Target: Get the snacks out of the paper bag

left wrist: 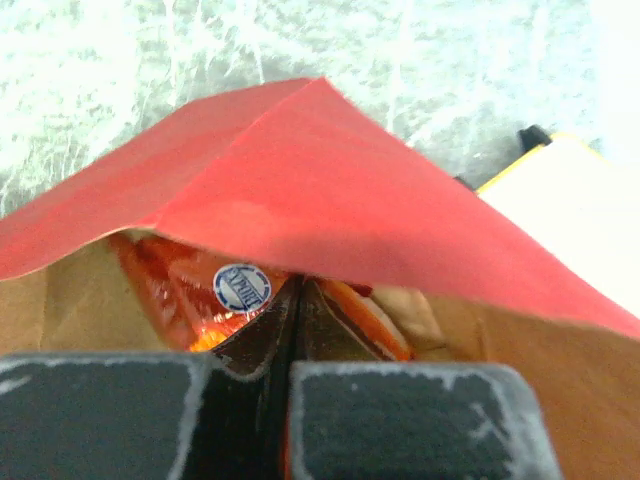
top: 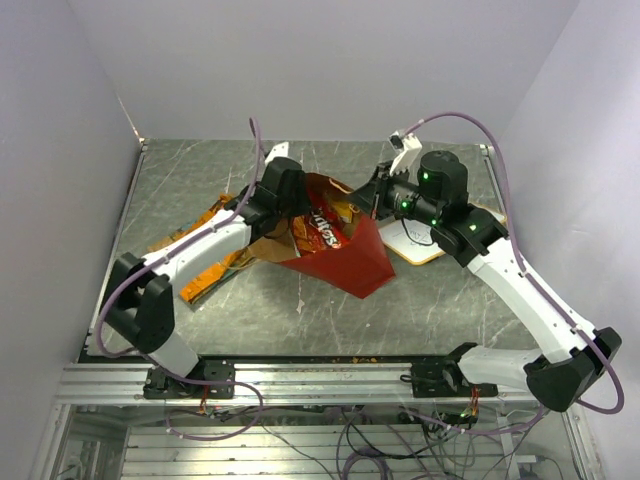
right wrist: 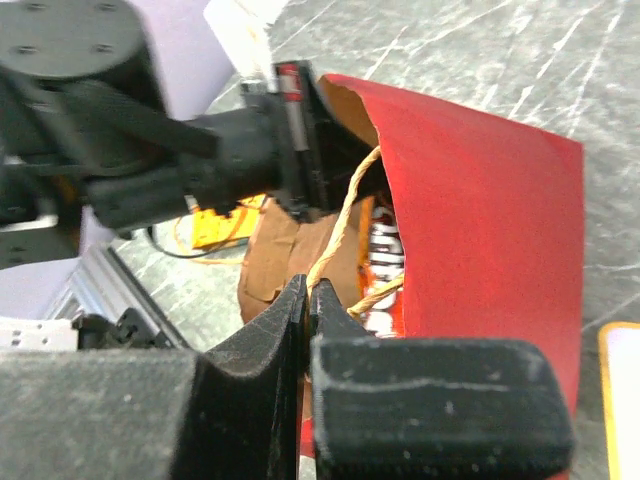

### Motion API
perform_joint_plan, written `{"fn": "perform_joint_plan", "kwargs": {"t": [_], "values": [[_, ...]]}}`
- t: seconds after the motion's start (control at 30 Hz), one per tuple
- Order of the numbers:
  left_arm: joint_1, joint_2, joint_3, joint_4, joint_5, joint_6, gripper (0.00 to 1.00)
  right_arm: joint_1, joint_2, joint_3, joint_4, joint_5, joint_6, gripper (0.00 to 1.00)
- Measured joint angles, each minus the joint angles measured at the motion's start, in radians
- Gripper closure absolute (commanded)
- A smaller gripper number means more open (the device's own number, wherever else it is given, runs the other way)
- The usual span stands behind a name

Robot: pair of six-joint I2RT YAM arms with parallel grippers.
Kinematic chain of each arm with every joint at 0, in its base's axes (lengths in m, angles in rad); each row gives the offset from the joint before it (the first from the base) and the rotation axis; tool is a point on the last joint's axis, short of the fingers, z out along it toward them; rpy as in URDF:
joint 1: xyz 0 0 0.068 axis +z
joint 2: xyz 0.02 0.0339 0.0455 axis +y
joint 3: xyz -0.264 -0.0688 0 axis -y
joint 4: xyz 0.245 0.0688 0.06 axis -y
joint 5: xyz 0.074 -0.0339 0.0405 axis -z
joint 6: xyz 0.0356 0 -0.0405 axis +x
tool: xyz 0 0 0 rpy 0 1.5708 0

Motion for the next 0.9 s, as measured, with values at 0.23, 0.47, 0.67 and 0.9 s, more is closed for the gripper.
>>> {"fn": "perform_joint_plan", "kwargs": {"t": [0.23,0.47,0.67,0.9], "values": [[0.000,-0.124,0.037,-0.064,0.029,0.021,0.93,0.000,-0.032,0.002,-0.014,0.138,-0.007,1.00],[0.000,-0.206,0.148,-0.196,0.035,0.057,0.93,0.000,-0.034,0.015,-0.035,0.265,-0.011,1.00],[0.000,-0.250,0.312,-0.336,-0.007,0.060,0.93,0.000,-0.034,0.022,-0.041,0.348,-0.015,1.00],[0.018,-0.230,0.609,-0.550,-0.107,0.056,0.93,0.000,-0.034,0.022,-0.051,0.447,-0.016,1.00]]}}
